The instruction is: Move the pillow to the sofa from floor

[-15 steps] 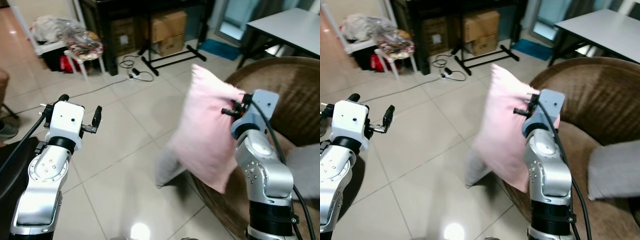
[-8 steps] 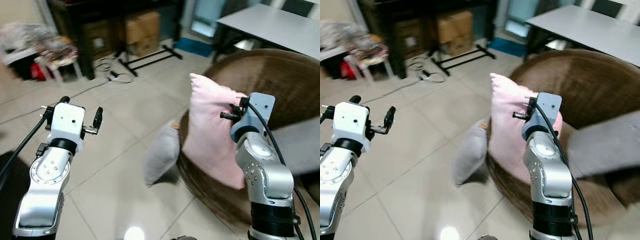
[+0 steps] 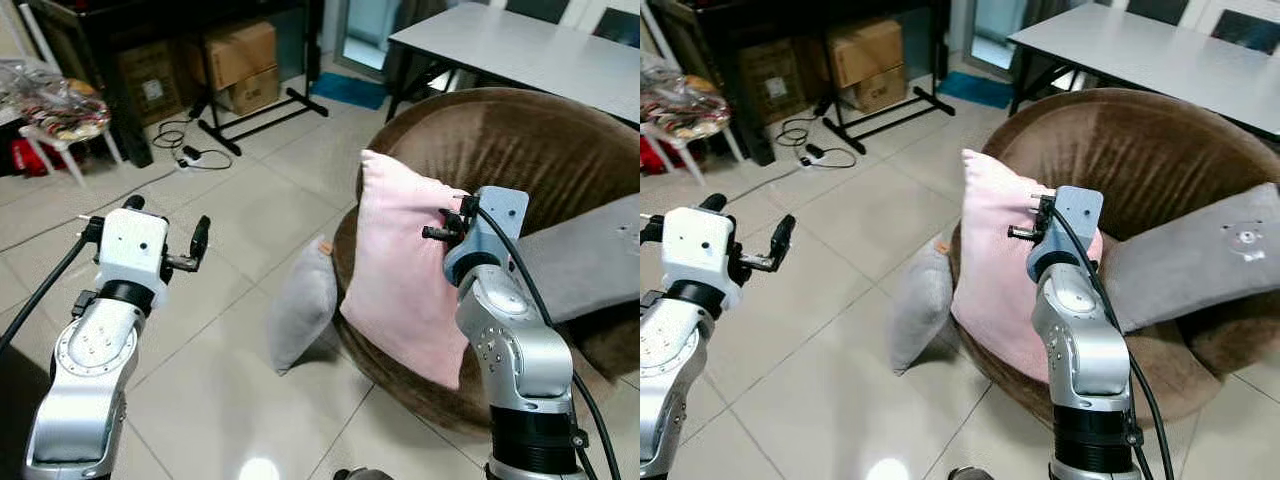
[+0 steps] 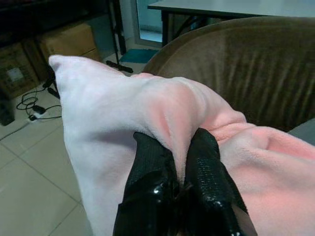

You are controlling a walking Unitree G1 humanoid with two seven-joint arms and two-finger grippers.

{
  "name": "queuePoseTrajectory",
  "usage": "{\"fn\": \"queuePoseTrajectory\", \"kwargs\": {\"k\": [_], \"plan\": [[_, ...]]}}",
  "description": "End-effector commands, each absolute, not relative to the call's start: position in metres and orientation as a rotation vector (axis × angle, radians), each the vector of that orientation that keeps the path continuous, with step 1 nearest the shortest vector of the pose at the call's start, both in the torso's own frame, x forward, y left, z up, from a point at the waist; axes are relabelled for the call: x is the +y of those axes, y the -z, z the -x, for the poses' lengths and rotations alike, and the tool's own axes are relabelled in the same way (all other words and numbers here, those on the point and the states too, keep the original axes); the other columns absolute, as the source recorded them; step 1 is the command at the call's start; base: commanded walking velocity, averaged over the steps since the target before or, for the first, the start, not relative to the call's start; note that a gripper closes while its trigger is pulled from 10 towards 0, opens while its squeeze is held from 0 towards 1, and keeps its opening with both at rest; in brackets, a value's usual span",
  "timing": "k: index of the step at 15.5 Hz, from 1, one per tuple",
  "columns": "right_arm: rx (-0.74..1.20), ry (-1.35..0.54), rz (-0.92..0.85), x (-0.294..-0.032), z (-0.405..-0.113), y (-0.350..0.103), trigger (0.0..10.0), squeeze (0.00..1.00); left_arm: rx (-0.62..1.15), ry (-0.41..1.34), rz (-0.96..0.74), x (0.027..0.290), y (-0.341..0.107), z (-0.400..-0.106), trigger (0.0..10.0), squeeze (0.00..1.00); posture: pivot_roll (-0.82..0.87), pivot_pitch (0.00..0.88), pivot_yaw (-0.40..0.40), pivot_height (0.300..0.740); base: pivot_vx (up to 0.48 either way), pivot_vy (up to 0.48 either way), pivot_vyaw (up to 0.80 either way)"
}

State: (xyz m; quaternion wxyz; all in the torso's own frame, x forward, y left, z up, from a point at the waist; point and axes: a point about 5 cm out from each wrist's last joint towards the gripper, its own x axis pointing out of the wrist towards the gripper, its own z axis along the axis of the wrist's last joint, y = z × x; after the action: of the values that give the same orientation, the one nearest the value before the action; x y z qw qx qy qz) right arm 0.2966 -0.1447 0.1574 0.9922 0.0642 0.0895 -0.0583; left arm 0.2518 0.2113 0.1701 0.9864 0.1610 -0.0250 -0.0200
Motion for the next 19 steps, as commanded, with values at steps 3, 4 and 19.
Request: {"fn": "queuePoseTrajectory", "kwargs": {"k": [3, 4, 19], "plan": [[0.147, 0.095, -0.117, -0.1419, -0.2972, -0.1651, 10.0, 0.0, -0.065, 0.058, -0.313, 0.2094, -0.175, -0.2504, 10.0, 0.0, 0.0, 0.0, -0.048, 0.74, 0.298, 0.0, -0.8], [0.137, 0.08, -0.111, -0.1403, -0.2981, -0.1663, 10.0, 0.0, -0.07, 0.064, -0.307, 0.2084, -0.1754, -0.2509, 10.0, 0.0, 0.0, 0.0, -0.048, 0.74, 0.36, 0.0, -0.8], [0.118, 0.042, -0.086, -0.1362, -0.2977, -0.1685, 10.0, 0.0, -0.062, 0.076, -0.3, 0.2084, -0.1751, -0.2482, 10.0, 0.0, 0.0, 0.0, -0.048, 0.74, 0.364, 0.0, -0.05]]}}
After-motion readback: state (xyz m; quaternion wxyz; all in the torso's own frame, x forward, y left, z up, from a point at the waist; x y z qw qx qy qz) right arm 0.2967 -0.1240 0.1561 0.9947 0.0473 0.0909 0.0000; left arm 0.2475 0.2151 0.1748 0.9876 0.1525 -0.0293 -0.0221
